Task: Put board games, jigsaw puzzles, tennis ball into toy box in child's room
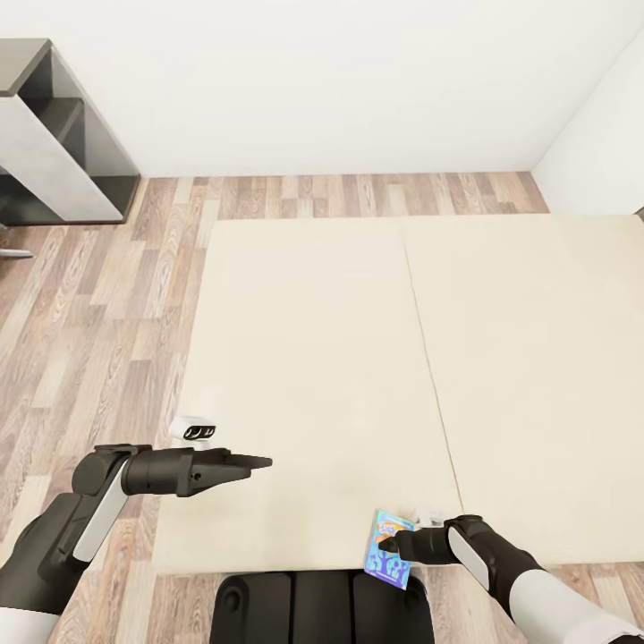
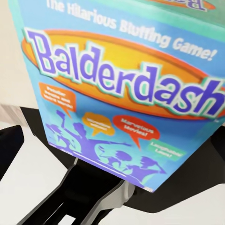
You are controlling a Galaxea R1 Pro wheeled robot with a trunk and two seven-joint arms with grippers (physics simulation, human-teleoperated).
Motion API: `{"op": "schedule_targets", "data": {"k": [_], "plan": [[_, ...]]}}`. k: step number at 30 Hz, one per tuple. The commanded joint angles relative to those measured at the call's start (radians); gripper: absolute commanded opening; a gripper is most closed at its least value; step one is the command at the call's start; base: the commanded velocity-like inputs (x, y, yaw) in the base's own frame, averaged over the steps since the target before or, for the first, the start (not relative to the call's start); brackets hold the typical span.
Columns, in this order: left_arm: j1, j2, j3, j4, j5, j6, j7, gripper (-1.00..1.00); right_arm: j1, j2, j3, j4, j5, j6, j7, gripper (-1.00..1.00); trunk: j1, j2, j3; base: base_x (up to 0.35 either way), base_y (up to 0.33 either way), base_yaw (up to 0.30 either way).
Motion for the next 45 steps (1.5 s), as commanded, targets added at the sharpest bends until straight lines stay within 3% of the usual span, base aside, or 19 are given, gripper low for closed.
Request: {"op": "schedule_targets", "data": {"k": [1,45], "plan": [[-0.001,0.001,-0.002,0.000,0.002,0.011,-0.002,1.00,0.000,-0.001,0.004,-0.001,-0.002,0.004,0.001,1.00,0.001,-0.002,-0.002,0.000,0.000,0.056],[-0.001,0.001,-0.001,0.000,0.003,0.009,-0.004,1.00,0.000,-0.001,0.004,-0.005,-0.001,0.001,0.001,1.00,0.001,-0.002,-0.013,0.000,0.000,0.014]]}}
